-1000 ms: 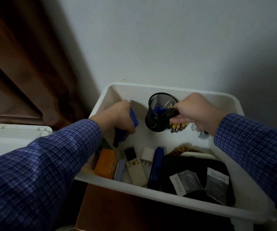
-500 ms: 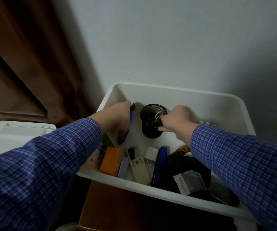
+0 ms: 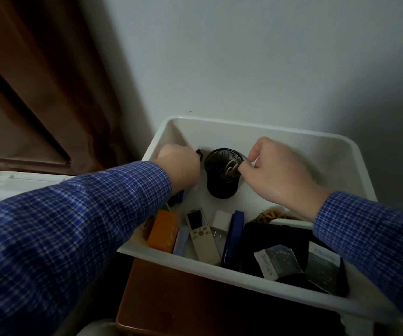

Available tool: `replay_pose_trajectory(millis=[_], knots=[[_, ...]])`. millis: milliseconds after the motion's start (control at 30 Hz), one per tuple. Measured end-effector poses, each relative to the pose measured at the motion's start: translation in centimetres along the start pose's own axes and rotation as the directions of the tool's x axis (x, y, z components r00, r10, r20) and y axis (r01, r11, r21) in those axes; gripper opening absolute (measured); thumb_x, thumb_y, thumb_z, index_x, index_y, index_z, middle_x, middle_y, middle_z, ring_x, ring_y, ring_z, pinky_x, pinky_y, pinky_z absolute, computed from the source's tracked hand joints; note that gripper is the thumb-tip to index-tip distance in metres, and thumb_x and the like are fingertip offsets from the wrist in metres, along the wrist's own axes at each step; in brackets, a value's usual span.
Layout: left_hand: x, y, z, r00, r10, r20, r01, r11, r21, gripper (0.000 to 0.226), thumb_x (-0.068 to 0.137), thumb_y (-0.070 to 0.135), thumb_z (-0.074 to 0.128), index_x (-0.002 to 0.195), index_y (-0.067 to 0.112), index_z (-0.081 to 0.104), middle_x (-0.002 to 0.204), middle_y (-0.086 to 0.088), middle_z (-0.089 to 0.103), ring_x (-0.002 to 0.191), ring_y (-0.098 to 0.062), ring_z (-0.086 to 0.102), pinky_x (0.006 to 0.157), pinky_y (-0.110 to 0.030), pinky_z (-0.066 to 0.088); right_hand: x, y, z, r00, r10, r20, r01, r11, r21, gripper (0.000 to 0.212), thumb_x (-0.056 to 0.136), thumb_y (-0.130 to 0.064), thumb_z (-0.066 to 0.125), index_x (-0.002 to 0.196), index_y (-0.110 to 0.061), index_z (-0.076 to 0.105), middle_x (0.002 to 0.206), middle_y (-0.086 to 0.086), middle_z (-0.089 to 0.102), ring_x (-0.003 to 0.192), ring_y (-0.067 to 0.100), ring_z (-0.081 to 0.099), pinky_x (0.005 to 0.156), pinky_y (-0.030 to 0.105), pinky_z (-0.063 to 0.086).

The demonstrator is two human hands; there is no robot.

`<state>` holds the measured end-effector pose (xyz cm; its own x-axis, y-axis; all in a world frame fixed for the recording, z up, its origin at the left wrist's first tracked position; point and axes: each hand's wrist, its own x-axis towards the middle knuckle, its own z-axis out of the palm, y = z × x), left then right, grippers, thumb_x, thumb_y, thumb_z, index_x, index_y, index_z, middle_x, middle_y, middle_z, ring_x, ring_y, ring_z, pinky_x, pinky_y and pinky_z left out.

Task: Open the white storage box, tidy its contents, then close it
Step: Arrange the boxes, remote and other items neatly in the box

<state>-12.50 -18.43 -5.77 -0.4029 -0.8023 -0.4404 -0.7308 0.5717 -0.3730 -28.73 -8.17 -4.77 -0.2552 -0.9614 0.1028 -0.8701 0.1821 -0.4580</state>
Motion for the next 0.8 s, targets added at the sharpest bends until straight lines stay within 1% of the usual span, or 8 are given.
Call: replay_pose_trajectory(millis=[100, 167, 233, 367, 467, 533, 667, 800], knots=[[0.1, 0.2, 0.7, 0.988, 0.041, 0.149, -0.061, 0.989, 0.133, 0.03, 0.097, 0.028, 0.055, 0.121, 0.011, 0.061, 0.112, -0.009, 0.058, 0.088, -0.025, 0.059, 0.07, -0.036, 0.047, -0.4, 0.0, -0.3, 1.0, -0.014, 0.016, 0.013, 0.999, 0.031, 0.011, 0.089, -0.033, 0.063, 0.086, -0.026, 0.056, 0.068, -0.008, 0.062, 0.057, 0.008, 0.057, 0.045, 0.023, 0.033], [0.6, 0.3, 0.6, 0.983, 0.033, 0.18, -0.046, 0.997, 0.069, 0.035, 0.096, 0.037, 0.056, 0.121, 0.013, 0.061, 0.106, -0.009, 0.058, 0.079, -0.024, 0.057, 0.073, -0.036, 0.049, -0.5, 0.3, -0.3, 1.0, -0.012, 0.02, 0.011, 0.999, 0.043, 0.009, 0.089, -0.032, 0.062, 0.087, -0.026, 0.056, 0.069, -0.009, 0.062, 0.059, 0.008, 0.058, 0.046, 0.024, 0.035], [1.2, 0.2, 0.1, 0.974, 0.03, 0.224, -0.019, 0.999, -0.051, 0.035, 0.098, 0.036, 0.049, 0.117, 0.009, 0.062, 0.112, -0.012, 0.061, 0.089, -0.028, 0.061, 0.086, -0.039, 0.052, -0.6, 0.8, -0.2, 0.999, -0.003, 0.035, 0.001, 0.997, 0.074, 0.008, 0.089, -0.031, 0.061, 0.086, -0.028, 0.055, 0.068, -0.008, 0.064, 0.059, 0.008, 0.06, 0.048, 0.025, 0.04], [2.2, -1.0, 0.0, 0.989, -0.022, 0.145, 0.062, 0.959, -0.277, 0.022, 0.092, 0.013, 0.054, 0.071, 0.007, 0.05, 0.076, -0.005, 0.053, 0.06, -0.016, 0.048, 0.06, -0.028, 0.048, -1.1, 1.8, -0.3, 0.999, 0.01, 0.039, -0.014, 0.993, 0.121, 0.011, 0.084, -0.028, 0.06, 0.079, -0.032, 0.051, 0.061, -0.008, 0.066, 0.056, 0.008, 0.063, 0.052, 0.025, 0.047], [2.4, -1.5, 0.0, 0.983, -0.064, 0.17, 0.121, 0.929, -0.351, 0.02, 0.091, 0.014, 0.056, 0.073, 0.007, 0.052, 0.075, -0.009, 0.056, 0.064, -0.023, 0.058, 0.066, -0.036, 0.058, -1.5, 2.4, -0.3, 0.999, 0.032, 0.031, -0.037, 0.987, 0.157, 0.011, 0.082, -0.027, 0.062, 0.077, -0.031, 0.053, 0.059, -0.007, 0.067, 0.055, 0.007, 0.063, 0.052, 0.026, 0.047], [2.3, -1.7, -0.2, 0.973, -0.086, 0.212, 0.171, 0.889, -0.425, 0.015, 0.091, 0.014, 0.058, 0.079, 0.007, 0.053, 0.081, -0.012, 0.061, 0.067, -0.026, 0.064, 0.058, -0.036, 0.059, -2.0, 2.5, -0.3, 0.997, 0.051, 0.059, -0.064, 0.971, 0.232, 0.011, 0.083, -0.023, 0.063, 0.077, -0.029, 0.056, 0.06, -0.005, 0.068, 0.057, 0.01, 0.066, 0.055, 0.031, 0.055], [1.6, -2.7, -0.5, 0.958, -0.077, 0.278, 0.213, 0.838, -0.503, 0.009, 0.087, 0.01, 0.068, 0.089, 0.006, 0.06, 0.083, -0.011, 0.066, 0.059, -0.023, 0.066, 0.04, -0.026, 0.054, -3.3, 0.9, -0.2, 0.963, 0.011, 0.27, -0.123, 0.909, 0.399, 0.011, 0.088, -0.019, 0.064, 0.08, -0.027, 0.062, 0.067, -0.003, 0.073, 0.055, 0.011, 0.07, 0.049, 0.028, 0.055], [0.0, -3.3, -1.5, 0.968, 0.01, 0.249, 0.131, 0.831, -0.541, 0.031, 0.095, 0.033, 0.066, 0.099, 0.002, 0.067, 0.069, 0.001, 0.059, 0.061, -0.015, 0.058, 0.049, -0.009, 0.041, -3.9, -2.0, 1.3, 0.87, -0.075, 0.487, -0.181, 0.871, 0.456, 0.012, 0.094, -0.015, 0.058, 0.089, -0.025, 0.064, 0.079, -0.002, 0.076, 0.06, 0.008, 0.073, 0.05, 0.02, 0.055]])
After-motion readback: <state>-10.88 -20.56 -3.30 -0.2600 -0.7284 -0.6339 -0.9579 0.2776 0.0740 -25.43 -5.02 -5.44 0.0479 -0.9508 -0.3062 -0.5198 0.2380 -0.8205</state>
